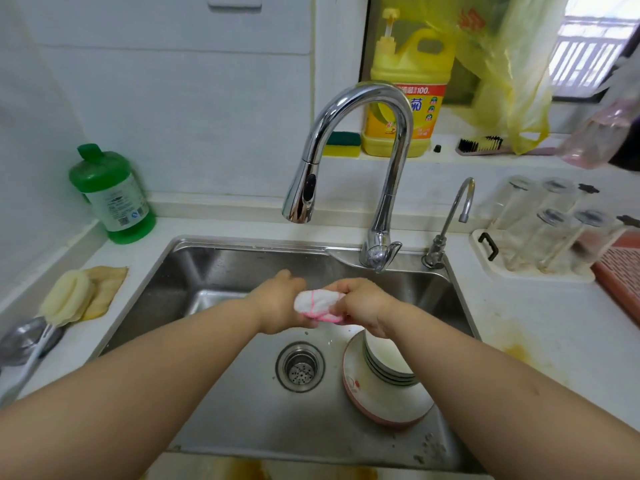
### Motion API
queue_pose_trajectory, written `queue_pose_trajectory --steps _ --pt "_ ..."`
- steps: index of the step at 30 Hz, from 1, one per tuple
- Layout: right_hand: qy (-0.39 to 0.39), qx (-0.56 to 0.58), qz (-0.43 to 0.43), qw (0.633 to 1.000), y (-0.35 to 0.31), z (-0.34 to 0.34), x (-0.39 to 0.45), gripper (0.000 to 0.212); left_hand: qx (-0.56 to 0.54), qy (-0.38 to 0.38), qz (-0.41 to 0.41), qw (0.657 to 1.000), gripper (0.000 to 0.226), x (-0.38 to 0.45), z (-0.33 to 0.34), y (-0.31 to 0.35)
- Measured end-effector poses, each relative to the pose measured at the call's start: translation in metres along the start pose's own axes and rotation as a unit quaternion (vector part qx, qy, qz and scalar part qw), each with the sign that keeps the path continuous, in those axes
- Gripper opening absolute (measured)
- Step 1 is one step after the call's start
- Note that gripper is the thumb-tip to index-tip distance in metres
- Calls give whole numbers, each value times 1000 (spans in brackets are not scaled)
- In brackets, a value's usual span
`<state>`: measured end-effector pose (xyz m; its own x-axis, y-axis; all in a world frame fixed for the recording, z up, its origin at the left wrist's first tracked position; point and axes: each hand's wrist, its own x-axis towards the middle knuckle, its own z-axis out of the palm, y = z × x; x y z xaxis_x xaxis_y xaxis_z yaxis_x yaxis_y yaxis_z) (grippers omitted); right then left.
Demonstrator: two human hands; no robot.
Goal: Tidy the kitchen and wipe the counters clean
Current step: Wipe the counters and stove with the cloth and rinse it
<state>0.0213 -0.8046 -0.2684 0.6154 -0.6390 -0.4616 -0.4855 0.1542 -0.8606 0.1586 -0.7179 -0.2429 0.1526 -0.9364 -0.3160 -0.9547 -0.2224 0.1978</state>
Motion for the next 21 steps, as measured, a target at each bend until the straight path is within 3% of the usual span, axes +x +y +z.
queue_pose_trajectory --steps 2,6,7,9,12,14,16,19,21 --pt "58 -47 -32 997 -2 -2 -9 34 -114 -17 8 993 45 -2 -5 3" --pt "169 -42 -88 981 -10 -10 -33 36 -394 -14 -16 919 31 -6 -6 11" --pt "206 -46 -92 973 -10 -10 -40 35 -414 -5 -31 910 27 -8 -7 15" --pt "254 -34 -89 963 -5 -5 -54 33 -365 29 -38 930 24 -14 -6 21" --pt "241 84 -42 966 5 7 -73 54 -281 98 -32 954 31 -21 -1 26" --pt "182 132 9 974 8 15 -87 49 -349 103 -32 931 32 -25 0 32" --pt "137 125 30 982 17 20 -101 26 -411 92 -44 906 33 -30 1 46" --pt "202 108 1 973 41 13 -130 17 -499 28 -48 865 28 -43 6 81" --pt "263 78 -20 961 49 0 -150 17 -517 5 -41 855 28 -47 9 100"
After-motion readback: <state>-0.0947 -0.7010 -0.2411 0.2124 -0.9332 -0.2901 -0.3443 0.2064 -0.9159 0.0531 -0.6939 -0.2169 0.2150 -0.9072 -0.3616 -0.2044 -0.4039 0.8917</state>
